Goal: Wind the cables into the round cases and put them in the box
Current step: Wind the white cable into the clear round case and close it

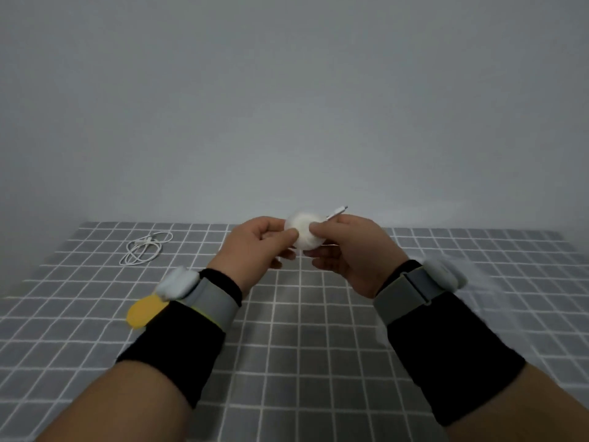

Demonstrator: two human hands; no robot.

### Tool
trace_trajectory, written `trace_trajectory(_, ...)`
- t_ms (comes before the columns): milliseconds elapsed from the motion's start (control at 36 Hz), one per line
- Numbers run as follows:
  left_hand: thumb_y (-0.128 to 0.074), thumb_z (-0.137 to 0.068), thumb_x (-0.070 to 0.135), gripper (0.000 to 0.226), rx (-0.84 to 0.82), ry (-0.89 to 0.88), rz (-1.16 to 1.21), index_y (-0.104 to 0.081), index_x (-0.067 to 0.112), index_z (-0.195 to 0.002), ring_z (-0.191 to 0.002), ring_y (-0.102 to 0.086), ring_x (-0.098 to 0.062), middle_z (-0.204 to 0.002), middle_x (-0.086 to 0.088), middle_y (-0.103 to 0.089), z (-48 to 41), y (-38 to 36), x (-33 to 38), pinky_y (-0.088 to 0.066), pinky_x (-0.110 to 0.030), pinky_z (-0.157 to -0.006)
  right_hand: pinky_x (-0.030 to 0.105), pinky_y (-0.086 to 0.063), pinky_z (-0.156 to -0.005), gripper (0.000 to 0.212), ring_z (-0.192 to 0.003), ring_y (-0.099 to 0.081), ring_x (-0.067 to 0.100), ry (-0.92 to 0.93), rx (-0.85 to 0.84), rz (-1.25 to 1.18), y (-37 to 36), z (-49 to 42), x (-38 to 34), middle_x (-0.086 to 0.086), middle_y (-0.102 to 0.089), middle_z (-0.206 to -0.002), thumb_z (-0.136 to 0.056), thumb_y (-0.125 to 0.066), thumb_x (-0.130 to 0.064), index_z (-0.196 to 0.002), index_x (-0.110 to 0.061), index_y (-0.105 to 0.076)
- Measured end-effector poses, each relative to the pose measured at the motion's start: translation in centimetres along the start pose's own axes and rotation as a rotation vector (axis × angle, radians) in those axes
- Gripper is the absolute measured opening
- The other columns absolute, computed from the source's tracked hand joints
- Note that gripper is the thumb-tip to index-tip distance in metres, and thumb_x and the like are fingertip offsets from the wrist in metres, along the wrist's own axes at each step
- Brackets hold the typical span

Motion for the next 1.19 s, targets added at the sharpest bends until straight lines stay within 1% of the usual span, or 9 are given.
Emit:
trace_trajectory(167,-0.070,-0.091,0.019,0.019,-0.097,0.025,-0.010,-0.070,0.009,-0.106,-0.076,-0.071,-0.019,-0.090,-0.009,-0.076,1.2,-5.4,2.6,-0.054,-0.030,-0.063,0.033,-0.053,-0.065,0.019,-0.078,-0.068,0.025,-0.011,0.056,-0.011,5.7,3.9,-1.6,0.012,-0.073,-0.092,-0.093,-0.066,-0.024,-0.106,-0.011,-0.066)
trace_trajectory(333,-0.072,-0.089,0.022,0.020,-0.193,0.047,-0.101,-0.071,0.011,-0.106,-0.077,-0.071,-0.019,-0.085,-0.004,-0.077,1.6,-11.3,3.6,-0.056,-0.032,-0.068,0.033,-0.055,-0.064,0.023,-0.069,-0.065,0.022,-0.014,0.162,-0.049,12.9,6.8,-2.5,0.012,-0.068,-0.089,-0.092,-0.068,-0.015,-0.113,-0.009,-0.062)
trace_trajectory(472,-0.074,-0.088,0.025,0.020,-0.244,0.042,-0.202,-0.071,0.013,-0.103,-0.074,-0.070,-0.016,-0.084,-0.003,-0.077,1.7,-15.7,3.4,-0.053,-0.031,-0.069,0.033,-0.056,-0.064,0.012,-0.070,-0.065,0.022,-0.069,0.167,0.071,17.5,8.2,-1.8,0.013,-0.069,-0.086,-0.090,-0.070,-0.012,-0.100,-0.007,-0.070)
trace_trajectory(611,-0.077,-0.081,0.041,0.022,-0.249,-0.021,-0.473,-0.073,0.025,-0.095,-0.081,-0.069,-0.011,-0.082,0.009,-0.073,1.2,-18.7,2.1,-0.053,-0.027,-0.079,0.031,-0.055,-0.057,0.023,-0.061,-0.062,0.022,-0.131,0.209,0.157,20.7,9.0,-0.4,0.018,-0.064,-0.081,-0.089,-0.068,-0.007,-0.107,0.008,-0.067)
trace_trajectory(750,-0.075,-0.083,0.040,0.018,-0.286,-0.063,-0.695,-0.070,0.028,-0.096,-0.086,-0.065,-0.009,-0.086,0.011,-0.068,0.6,-21.6,1.1,-0.053,-0.026,-0.086,0.030,-0.058,-0.056,0.024,-0.060,-0.065,0.023,-0.216,0.274,0.272,22.9,8.7,1.5,0.020,-0.065,-0.078,-0.088,-0.068,-0.005,-0.107,0.010,-0.067)
trace_trajectory(861,-0.069,-0.087,0.042,0.021,-0.269,-0.097,-0.834,-0.069,0.028,-0.102,-0.098,-0.066,-0.013,-0.099,0.011,-0.069,0.3,-22.1,0.6,-0.052,-0.032,-0.094,0.037,-0.060,-0.062,0.020,-0.061,-0.066,0.027,-0.254,0.302,0.408,23.0,8.1,2.5,0.025,-0.067,-0.080,-0.089,-0.068,-0.003,-0.103,0.012,-0.067)
trace_trajectory(972,-0.064,-0.091,0.042,0.025,-0.223,-0.115,-0.906,-0.069,0.025,-0.109,-0.103,-0.063,-0.014,-0.110,0.008,-0.070,0.1,-21.6,0.0,-0.046,-0.024,-0.090,0.051,-0.062,-0.074,0.020,-0.070,-0.072,0.035,-0.317,0.302,0.538,22.9,7.2,3.5,0.029,-0.072,-0.082,-0.087,-0.068,-0.003,-0.096,0.014,-0.068)
trace_trajectory(1111,-0.064,-0.090,0.040,0.023,-0.186,-0.118,-0.871,-0.071,0.024,-0.104,-0.105,-0.063,-0.015,-0.107,0.007,-0.071,0.0,-21.2,-0.7,-0.048,-0.029,-0.095,0.048,-0.062,-0.073,0.020,-0.063,-0.069,0.032,-0.376,0.265,0.755,22.4,6.0,4.2,0.027,-0.074,-0.082,-0.090,-0.062,-0.008,-0.085,0.010,-0.069)
trace_trajectory(1194,-0.063,-0.091,0.039,0.021,-0.177,-0.132,-0.847,-0.071,0.025,-0.103,-0.104,-0.063,-0.013,-0.106,0.009,-0.071,0.0,-21.2,-0.7,-0.047,-0.027,-0.094,0.036,-0.060,-0.063,0.027,-0.060,-0.063,0.028,-0.352,0.261,0.946,22.4,5.5,4.6,0.014,-0.070,-0.069,-0.092,-0.060,-0.012,-0.065,-0.006,-0.060)
Point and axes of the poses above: each hand's wrist, its own z-axis away from the middle knuckle, its own y-axis out of the back of the hand, x = y × z, the point moved 7 cm from there along -z, towards the middle knuckle
